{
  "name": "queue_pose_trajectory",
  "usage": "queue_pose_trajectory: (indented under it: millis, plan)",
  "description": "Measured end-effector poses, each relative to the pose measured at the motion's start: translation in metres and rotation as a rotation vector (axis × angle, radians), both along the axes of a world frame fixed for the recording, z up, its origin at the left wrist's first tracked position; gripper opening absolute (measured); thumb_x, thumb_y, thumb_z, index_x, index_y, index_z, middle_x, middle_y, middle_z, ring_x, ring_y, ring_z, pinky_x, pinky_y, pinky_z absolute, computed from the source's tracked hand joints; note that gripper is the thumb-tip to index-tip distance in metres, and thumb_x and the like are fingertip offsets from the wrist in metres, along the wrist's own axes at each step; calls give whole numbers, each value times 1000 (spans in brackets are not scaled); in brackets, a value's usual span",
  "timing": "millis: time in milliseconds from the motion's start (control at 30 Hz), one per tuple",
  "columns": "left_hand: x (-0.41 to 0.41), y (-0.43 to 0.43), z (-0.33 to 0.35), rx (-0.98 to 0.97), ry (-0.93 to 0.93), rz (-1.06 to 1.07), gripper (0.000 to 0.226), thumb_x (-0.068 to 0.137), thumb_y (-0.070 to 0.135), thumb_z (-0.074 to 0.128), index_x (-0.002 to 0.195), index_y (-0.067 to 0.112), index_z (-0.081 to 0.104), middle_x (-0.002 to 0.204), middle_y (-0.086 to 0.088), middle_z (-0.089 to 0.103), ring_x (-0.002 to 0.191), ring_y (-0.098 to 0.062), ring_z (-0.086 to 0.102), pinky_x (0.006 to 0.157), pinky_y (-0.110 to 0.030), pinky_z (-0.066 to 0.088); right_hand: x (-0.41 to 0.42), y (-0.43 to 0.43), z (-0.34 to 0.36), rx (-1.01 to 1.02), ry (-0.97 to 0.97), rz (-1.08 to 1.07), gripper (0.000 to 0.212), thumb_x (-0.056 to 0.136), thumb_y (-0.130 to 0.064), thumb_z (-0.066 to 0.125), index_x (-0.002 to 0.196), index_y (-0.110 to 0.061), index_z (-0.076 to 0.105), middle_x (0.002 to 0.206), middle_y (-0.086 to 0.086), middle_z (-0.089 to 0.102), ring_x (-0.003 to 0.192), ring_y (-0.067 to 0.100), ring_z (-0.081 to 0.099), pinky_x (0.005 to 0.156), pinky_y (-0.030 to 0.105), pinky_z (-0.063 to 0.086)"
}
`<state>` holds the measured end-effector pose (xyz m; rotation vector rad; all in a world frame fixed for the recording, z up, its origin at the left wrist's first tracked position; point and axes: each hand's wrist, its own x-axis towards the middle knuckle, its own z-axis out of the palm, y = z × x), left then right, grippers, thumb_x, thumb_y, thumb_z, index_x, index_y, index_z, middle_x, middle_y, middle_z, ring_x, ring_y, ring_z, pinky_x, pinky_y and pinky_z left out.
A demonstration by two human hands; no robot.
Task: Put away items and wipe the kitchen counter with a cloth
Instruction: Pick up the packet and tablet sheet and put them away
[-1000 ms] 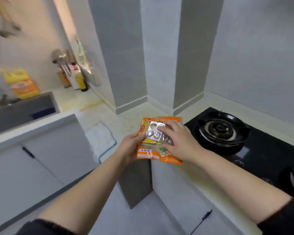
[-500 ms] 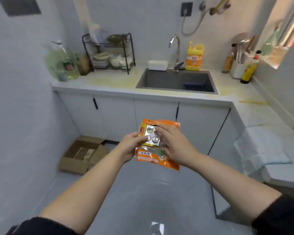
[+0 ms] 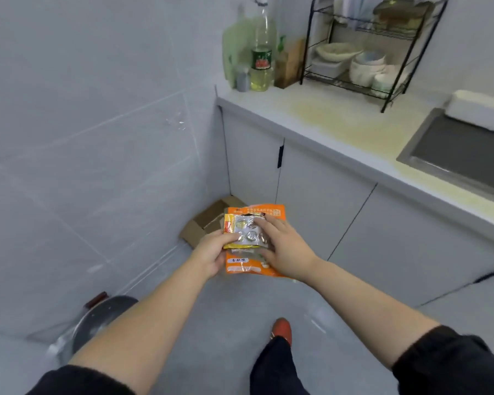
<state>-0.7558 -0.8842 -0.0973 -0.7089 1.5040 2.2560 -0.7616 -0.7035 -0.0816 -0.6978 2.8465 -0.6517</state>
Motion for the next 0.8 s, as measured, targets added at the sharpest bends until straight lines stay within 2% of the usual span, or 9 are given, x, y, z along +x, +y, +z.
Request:
queue_pose_trajectory:
  millis: [67, 133, 200, 300, 367, 500, 600, 667, 800]
  plan:
    - [-54, -14, -19, -4, -55, 74, 20, 90, -1, 54, 107, 6, 61, 110, -22, 65, 92, -36, 64, 90, -51, 49, -70, -15, -19, -34, -85, 0, 71, 90, -35, 59, 149, -19, 24, 154, 5, 27, 141, 23, 23, 116, 35, 20]
    - [-90, -24, -38, 39, -112, 135, 28, 90, 0, 53, 116, 4, 59, 118, -23, 63, 100, -38, 62, 91, -51, 49, -119, -24, -36, -47, -143, -27, 68, 90, -38, 58, 148, -18, 27, 151, 5, 31, 140, 24, 26, 116, 37, 23]
    - [-130, -35, -62, 74, -157, 229, 35, 90, -2, 51, 124, 2, 55, 121, -23, 61, 101, -38, 62, 82, -48, 54, -173, -35, -60, -55, -207, -27, 61, 91, -37, 55, 144, -17, 33, 146, 5, 37, 137, 25, 30, 113, 37, 26]
    - [-183, -50, -105, 118, -210, 342, 37, 88, -4, 53, 125, 1, 54, 120, -23, 62, 97, -36, 64, 63, -41, 59, -233, -55, -100, -55, -285, -51, 52, 93, -31, 52, 140, -15, 38, 139, 6, 44, 132, 24, 36, 110, 33, 29]
    - [-212, -56, -139, 143, -229, 379, 35, 88, -5, 52, 123, 0, 55, 118, -24, 62, 95, -37, 64, 67, -44, 59, -258, -70, -134, -77, -313, -92, 46, 94, -28, 51, 137, -15, 42, 132, 4, 49, 126, 22, 41, 105, 30, 33]
    - [-261, -74, -247, 125, -291, 431, 36, 87, -8, 53, 123, -4, 54, 118, -26, 62, 105, -43, 61, 87, -54, 50, -301, -104, -247, -69, -429, -199, 51, 96, -38, 46, 144, -22, 36, 142, 3, 44, 132, 23, 35, 110, 39, 30]
    - [-294, -95, -339, 69, -328, 438, 30, 88, -8, 54, 117, 0, 56, 111, -23, 65, 97, -39, 64, 81, -51, 54, -334, -126, -341, -79, -474, -278, 52, 96, -41, 45, 143, -22, 36, 149, 5, 36, 138, 22, 31, 113, 39, 29]
    - [-314, -105, -396, 8, -339, 463, 27, 87, -8, 57, 112, 2, 58, 106, -21, 66, 86, -34, 66, 75, -47, 56, -351, -135, -397, -123, -523, -332, 50, 97, -37, 46, 144, -22, 36, 147, 4, 37, 135, 21, 37, 109, 32, 33]
    - [-354, -130, -503, -88, -279, 431, 37, 83, -3, 65, 118, 5, 55, 111, -17, 66, 92, -33, 66, 79, -46, 55, -379, -153, -500, -201, -599, -358, 52, 97, -33, 48, 144, -16, 34, 145, 5, 39, 129, 21, 44, 104, 28, 37]
